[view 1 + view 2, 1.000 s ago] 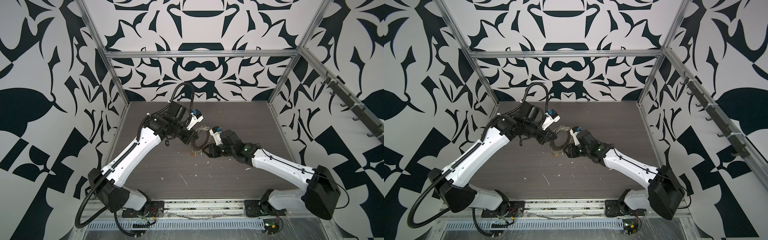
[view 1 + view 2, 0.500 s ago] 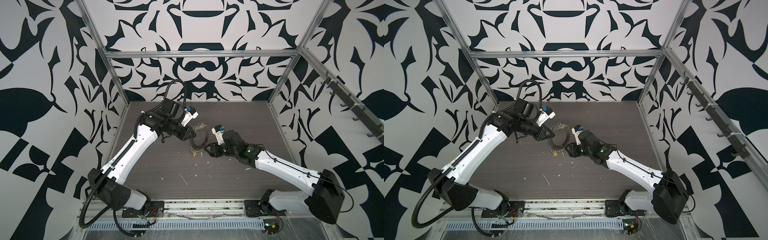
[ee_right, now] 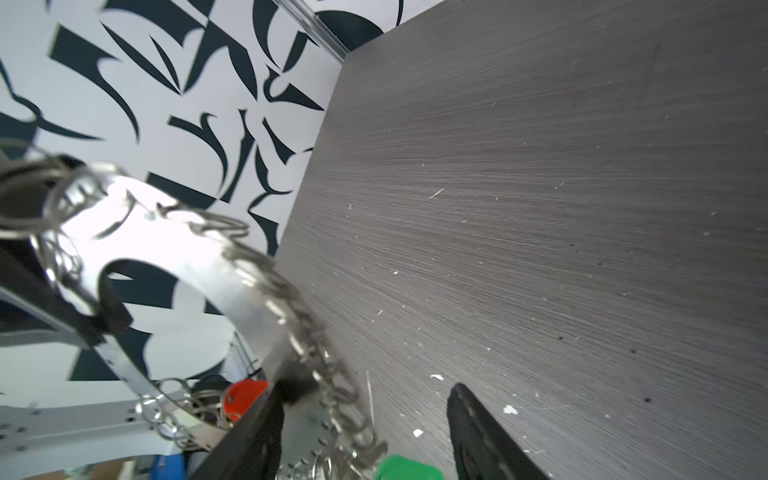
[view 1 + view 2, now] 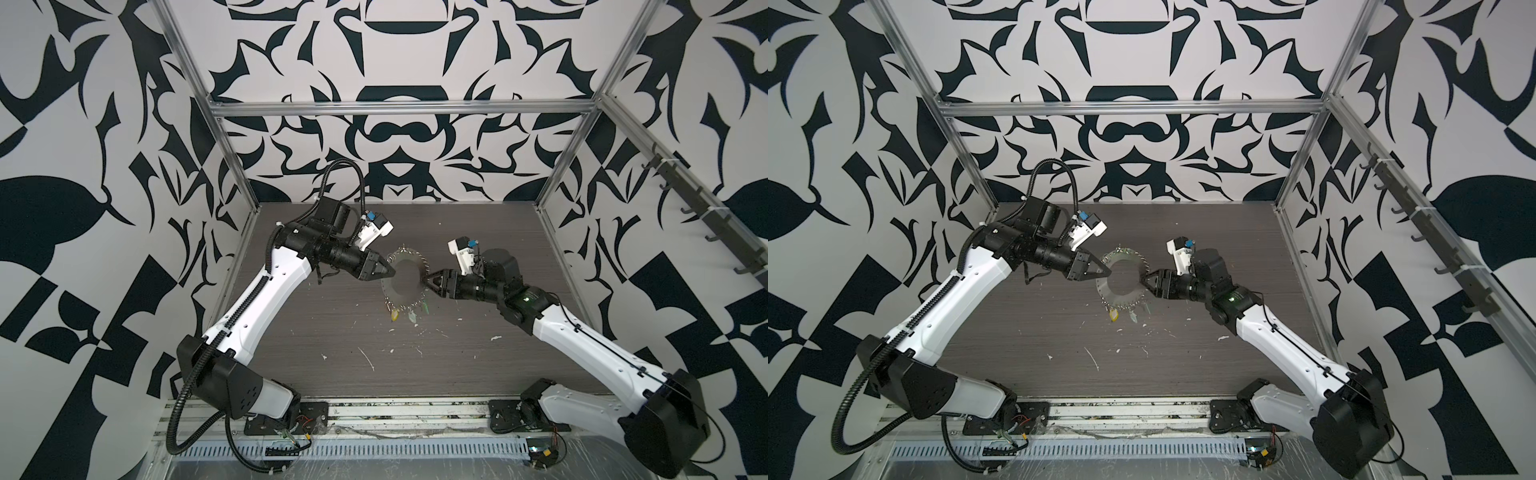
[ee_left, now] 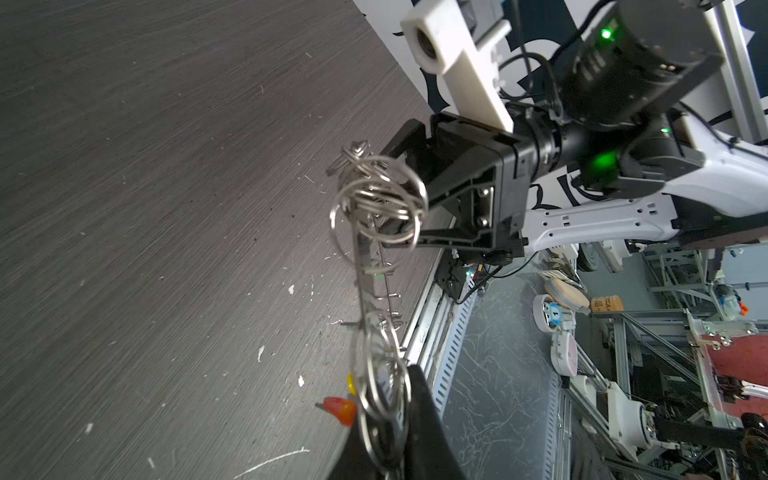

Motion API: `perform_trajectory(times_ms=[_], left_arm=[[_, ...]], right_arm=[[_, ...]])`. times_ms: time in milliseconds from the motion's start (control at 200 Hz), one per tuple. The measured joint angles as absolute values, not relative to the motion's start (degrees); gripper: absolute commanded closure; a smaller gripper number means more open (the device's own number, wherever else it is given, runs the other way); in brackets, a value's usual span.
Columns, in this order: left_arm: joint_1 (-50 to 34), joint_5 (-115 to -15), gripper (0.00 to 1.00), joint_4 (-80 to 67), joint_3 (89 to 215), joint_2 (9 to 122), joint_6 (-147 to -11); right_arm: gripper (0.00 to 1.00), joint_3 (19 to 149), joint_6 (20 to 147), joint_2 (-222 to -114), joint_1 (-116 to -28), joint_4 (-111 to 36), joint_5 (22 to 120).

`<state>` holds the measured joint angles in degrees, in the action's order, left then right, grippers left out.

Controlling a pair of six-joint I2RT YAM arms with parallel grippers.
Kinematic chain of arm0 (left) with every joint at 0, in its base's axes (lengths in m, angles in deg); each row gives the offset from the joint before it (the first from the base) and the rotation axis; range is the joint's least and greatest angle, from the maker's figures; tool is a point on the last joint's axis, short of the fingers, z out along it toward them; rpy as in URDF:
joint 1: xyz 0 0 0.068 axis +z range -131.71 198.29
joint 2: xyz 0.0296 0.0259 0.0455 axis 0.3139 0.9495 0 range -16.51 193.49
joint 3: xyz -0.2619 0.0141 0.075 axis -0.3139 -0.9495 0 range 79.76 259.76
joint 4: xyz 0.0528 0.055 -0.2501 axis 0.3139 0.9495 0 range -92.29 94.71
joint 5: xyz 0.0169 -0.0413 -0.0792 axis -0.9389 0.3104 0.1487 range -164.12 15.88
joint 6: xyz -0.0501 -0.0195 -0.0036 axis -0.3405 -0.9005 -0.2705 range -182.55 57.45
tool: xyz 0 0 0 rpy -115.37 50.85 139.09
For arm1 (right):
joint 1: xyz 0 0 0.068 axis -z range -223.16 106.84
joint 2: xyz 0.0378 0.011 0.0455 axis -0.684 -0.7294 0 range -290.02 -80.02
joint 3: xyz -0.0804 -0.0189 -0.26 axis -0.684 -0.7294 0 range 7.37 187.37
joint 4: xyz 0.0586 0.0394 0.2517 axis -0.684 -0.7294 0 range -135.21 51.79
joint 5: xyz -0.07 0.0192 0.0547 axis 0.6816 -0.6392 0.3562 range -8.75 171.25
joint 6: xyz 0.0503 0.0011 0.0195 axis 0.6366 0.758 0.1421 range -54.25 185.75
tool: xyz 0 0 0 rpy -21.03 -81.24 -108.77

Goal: Remove the keys from the keyring

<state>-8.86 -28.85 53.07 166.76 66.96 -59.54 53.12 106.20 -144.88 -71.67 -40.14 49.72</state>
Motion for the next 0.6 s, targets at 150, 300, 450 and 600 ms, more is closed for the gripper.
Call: perform_trajectory(times_ms=[150, 300, 450, 600], left_arm=[[-8.08, -27.06, 1.0, 53.13, 166.76, 67.09, -59.59], [-6.68, -23.03, 1.0, 52.94, 166.74, 67.72, -59.83], [-4.99, -17.81, 1.0, 52.85, 166.79, 69.8, -60.88], [-4.34, -14.79, 1.0, 52.61, 166.81, 71.61, -61.58]], right_arm=[[0.38, 53.04, 111.59, -147.74, -69.73, -32.67, 42.97], [0.42, 53.04, 116.12, -149.51, -69.71, -26.33, 38.62], [0.48, 53.04, 118.76, -150.08, -69.71, -23.14, 35.98], [0.56, 53.04, 120.69, -149.91, -69.71, -21.63, 34.4]])
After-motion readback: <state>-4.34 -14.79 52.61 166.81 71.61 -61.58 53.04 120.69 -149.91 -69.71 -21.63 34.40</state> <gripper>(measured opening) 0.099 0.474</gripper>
